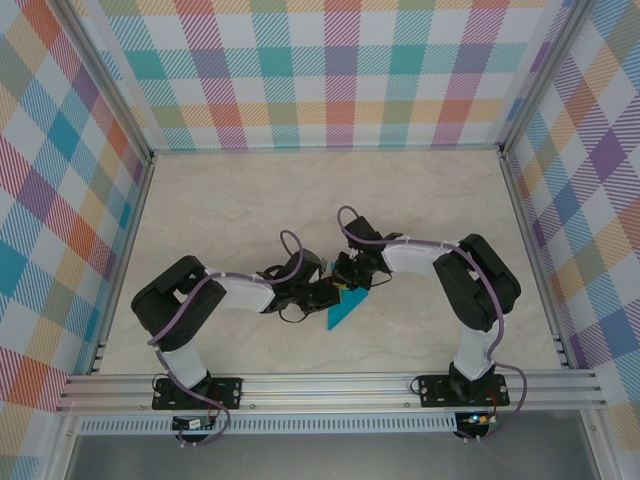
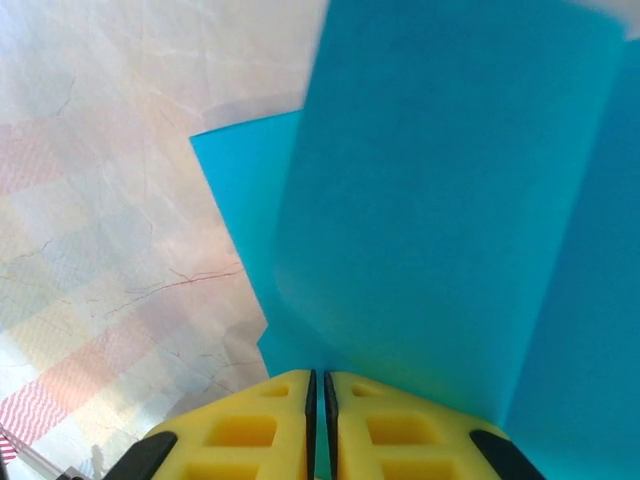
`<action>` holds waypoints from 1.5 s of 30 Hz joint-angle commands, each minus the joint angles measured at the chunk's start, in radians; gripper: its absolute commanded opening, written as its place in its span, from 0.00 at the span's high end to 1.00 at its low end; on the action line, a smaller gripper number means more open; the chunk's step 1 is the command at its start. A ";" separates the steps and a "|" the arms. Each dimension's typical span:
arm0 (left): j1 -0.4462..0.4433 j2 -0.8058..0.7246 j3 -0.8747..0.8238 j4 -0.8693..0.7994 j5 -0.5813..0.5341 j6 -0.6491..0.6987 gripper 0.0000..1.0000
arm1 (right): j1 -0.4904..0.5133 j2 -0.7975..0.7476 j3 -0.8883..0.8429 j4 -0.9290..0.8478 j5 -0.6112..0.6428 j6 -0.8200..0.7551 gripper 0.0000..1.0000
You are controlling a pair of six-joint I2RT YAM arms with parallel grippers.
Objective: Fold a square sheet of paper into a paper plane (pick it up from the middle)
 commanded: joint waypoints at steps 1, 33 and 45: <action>-0.007 0.016 -0.075 -0.144 -0.070 0.027 0.96 | -0.039 -0.077 0.024 -0.043 0.022 -0.058 0.85; -0.007 0.000 -0.053 -0.199 -0.058 0.064 0.96 | -0.111 -0.023 -0.077 0.114 0.120 -0.062 0.90; -0.008 0.007 -0.052 -0.199 -0.043 0.067 0.97 | -0.232 0.030 -0.064 0.189 0.095 -0.050 0.90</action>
